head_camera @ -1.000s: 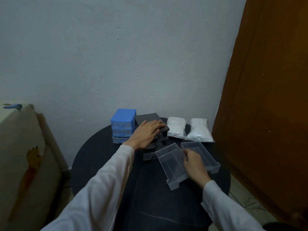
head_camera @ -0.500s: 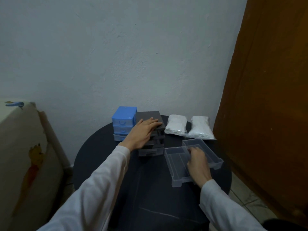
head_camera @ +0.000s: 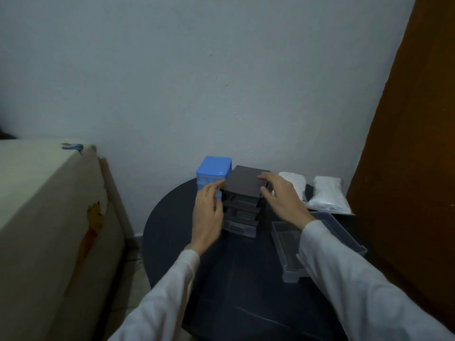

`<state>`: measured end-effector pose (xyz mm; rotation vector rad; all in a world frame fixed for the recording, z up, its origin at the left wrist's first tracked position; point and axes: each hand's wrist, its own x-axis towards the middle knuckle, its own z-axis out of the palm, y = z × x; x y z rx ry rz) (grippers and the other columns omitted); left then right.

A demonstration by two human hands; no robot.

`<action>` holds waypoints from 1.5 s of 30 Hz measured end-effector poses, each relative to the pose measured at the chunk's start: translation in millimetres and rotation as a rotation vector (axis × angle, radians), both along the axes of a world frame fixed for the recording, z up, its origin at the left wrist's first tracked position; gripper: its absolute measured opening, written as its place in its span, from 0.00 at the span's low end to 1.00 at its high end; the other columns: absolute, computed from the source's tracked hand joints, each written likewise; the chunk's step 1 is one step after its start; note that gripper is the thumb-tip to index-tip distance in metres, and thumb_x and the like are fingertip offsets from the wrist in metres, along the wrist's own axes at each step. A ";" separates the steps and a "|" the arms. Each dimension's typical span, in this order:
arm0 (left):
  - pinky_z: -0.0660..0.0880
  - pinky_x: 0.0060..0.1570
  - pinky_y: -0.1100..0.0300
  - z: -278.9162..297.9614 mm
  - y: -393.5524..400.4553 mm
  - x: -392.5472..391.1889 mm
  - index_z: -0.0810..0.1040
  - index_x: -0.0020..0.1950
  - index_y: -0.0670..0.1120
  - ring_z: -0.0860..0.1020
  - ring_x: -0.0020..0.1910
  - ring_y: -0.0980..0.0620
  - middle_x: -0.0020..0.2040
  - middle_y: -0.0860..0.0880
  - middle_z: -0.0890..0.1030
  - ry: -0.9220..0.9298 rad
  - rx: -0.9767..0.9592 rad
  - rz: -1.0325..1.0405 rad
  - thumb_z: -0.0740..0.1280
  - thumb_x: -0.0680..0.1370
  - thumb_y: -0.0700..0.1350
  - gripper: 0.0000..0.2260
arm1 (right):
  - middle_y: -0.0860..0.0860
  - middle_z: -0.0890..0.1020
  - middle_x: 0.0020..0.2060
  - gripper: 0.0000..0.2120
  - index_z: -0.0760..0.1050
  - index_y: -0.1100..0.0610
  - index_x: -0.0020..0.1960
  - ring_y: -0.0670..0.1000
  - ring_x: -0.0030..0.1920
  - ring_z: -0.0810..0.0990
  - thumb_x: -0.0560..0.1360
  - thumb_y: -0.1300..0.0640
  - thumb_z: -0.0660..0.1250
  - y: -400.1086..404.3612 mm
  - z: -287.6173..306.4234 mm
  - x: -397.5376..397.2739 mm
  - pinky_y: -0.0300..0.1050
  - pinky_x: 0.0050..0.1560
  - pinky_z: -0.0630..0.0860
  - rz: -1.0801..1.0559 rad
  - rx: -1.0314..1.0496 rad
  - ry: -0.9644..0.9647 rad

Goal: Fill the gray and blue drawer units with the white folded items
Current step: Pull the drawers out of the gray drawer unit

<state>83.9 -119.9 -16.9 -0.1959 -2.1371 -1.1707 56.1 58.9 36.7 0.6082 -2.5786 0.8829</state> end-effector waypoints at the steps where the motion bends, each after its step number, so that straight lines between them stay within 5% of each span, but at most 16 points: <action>1: 0.63 0.57 0.68 -8.5 2.3 5.0 0.73 0.64 0.44 0.70 0.60 0.53 0.60 0.47 0.75 -0.049 0.140 0.067 0.58 0.76 0.31 0.19 | 0.54 0.71 0.67 0.17 0.68 0.59 0.68 0.53 0.67 0.69 0.79 0.59 0.59 -5.4 1.6 -4.4 0.35 0.63 0.60 0.029 0.028 -0.006; 4: 0.64 0.55 0.66 -30.0 9.7 8.2 0.71 0.64 0.40 0.72 0.59 0.51 0.62 0.43 0.75 -0.369 0.431 0.103 0.58 0.78 0.34 0.15 | 0.51 0.63 0.73 0.22 0.63 0.55 0.72 0.50 0.73 0.60 0.80 0.52 0.57 -19.9 3.4 -14.1 0.46 0.73 0.56 0.097 0.172 -0.022; 9: 0.64 0.56 0.64 -38.8 20.0 3.2 0.68 0.68 0.41 0.71 0.63 0.48 0.64 0.43 0.74 -0.577 0.491 0.016 0.58 0.80 0.39 0.16 | 0.49 0.55 0.76 0.25 0.54 0.52 0.76 0.48 0.75 0.52 0.81 0.47 0.53 -32.4 -5.9 -22.5 0.52 0.74 0.49 0.111 0.400 -0.086; 17: 0.67 0.59 0.62 -44.8 19.5 4.1 0.72 0.67 0.42 0.73 0.62 0.48 0.62 0.44 0.76 -0.540 0.431 0.043 0.60 0.79 0.37 0.16 | 0.48 0.53 0.76 0.24 0.52 0.51 0.76 0.48 0.76 0.50 0.82 0.48 0.48 -36.3 -17.1 -23.7 0.52 0.73 0.45 0.064 0.456 -0.039; 23: 0.66 0.47 0.67 -45.8 13.1 1.0 0.77 0.57 0.39 0.75 0.50 0.54 0.53 0.44 0.80 -0.473 0.421 0.132 0.64 0.79 0.43 0.11 | 0.49 0.53 0.76 0.23 0.51 0.51 0.76 0.48 0.76 0.50 0.82 0.49 0.47 -37.5 -17.6 -20.9 0.51 0.73 0.46 0.065 0.486 -0.021; 30: 0.67 0.36 0.65 -47.9 -0.2 -7.7 0.72 0.45 0.43 0.73 0.42 0.54 0.41 0.49 0.75 -0.512 0.335 -0.012 0.66 0.77 0.46 0.07 | 0.48 0.52 0.76 0.23 0.50 0.51 0.76 0.48 0.76 0.50 0.82 0.49 0.47 -35.5 -18.1 -18.7 0.51 0.73 0.46 0.066 0.521 -0.008; 33: 0.68 0.36 0.72 -47.9 -11.8 -2.4 0.73 0.45 0.43 0.73 0.40 0.55 0.40 0.50 0.76 -0.542 0.341 -0.085 0.66 0.77 0.45 0.06 | 0.49 0.52 0.76 0.23 0.50 0.51 0.76 0.48 0.76 0.50 0.82 0.49 0.46 -35.2 -17.6 -19.5 0.51 0.73 0.47 0.058 0.516 -0.009; 39: 0.73 0.44 0.61 -44.8 -42.1 27.1 0.77 0.40 0.45 0.76 0.41 0.53 0.40 0.48 0.80 -0.636 0.216 -0.100 0.70 0.74 0.46 0.06 | 0.50 0.53 0.76 0.23 0.51 0.52 0.76 0.49 0.76 0.50 0.82 0.49 0.46 -36.7 -16.3 -19.5 0.51 0.73 0.46 0.046 0.513 -0.016; 45: 0.71 0.42 0.71 -33.7 -38.8 28.7 0.78 0.56 0.43 0.77 0.49 0.56 0.52 0.47 0.81 -0.561 0.231 -0.060 0.67 0.77 0.47 0.11 | 0.50 0.53 0.76 0.23 0.51 0.52 0.76 0.49 0.75 0.51 0.82 0.49 0.47 -39.0 -18.7 -19.4 0.51 0.73 0.46 0.037 0.486 -0.021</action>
